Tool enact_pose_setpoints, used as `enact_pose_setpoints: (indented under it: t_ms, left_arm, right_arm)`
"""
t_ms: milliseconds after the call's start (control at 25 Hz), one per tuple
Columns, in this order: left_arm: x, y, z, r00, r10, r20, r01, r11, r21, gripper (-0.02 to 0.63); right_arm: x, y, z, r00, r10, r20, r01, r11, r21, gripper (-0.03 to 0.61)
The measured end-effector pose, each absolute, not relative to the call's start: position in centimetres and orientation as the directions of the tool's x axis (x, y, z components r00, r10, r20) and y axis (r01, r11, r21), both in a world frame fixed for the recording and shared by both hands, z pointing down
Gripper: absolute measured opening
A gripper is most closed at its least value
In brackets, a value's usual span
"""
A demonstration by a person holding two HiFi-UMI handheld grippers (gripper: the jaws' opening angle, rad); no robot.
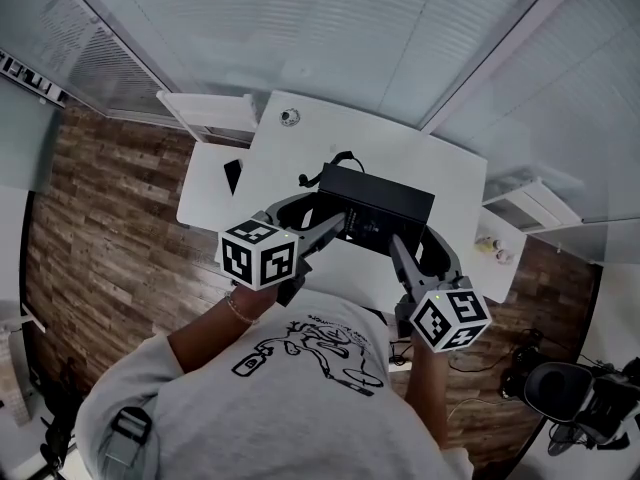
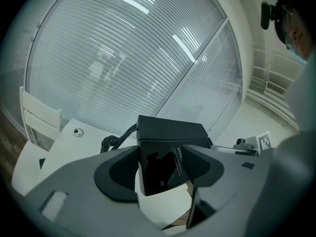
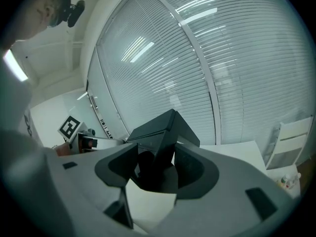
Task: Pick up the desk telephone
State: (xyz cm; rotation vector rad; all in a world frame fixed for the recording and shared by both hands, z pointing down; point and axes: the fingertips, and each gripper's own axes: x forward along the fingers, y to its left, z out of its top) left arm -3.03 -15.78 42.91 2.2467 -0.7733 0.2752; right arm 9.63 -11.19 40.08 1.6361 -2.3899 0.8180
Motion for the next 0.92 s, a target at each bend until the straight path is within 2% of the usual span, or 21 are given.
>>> enact_pose_setpoints:
  t_ms: [920]
  left_arm:
    - [-3.24,-15.84,42.51,0.803,-0.448,0.393,-0.595,-0.557,0.579,0.27]
  right_arm:
    - [9.39,-11.08,39.73,-0.394,-0.826,0.404,-0.9,0.257,-0.353,0.219]
